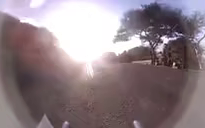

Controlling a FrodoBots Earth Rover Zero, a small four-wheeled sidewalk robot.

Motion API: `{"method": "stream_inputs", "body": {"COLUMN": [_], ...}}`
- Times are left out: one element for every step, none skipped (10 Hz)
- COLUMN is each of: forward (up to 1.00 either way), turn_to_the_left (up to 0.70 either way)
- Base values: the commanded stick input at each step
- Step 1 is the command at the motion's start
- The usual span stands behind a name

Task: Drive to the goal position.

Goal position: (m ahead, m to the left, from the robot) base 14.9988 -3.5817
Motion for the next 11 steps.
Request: {"method": "stream_inputs", "body": {"forward": [0.5,0.5,0.5,0.5,0.5,0.5,0.5,0.5,0.5,0.5,0.5], "turn_to_the_left": [0.0,0.0,0.0,0.0,0.0,0.0,0.0,0.0,0.0,0.0,0.0]}}
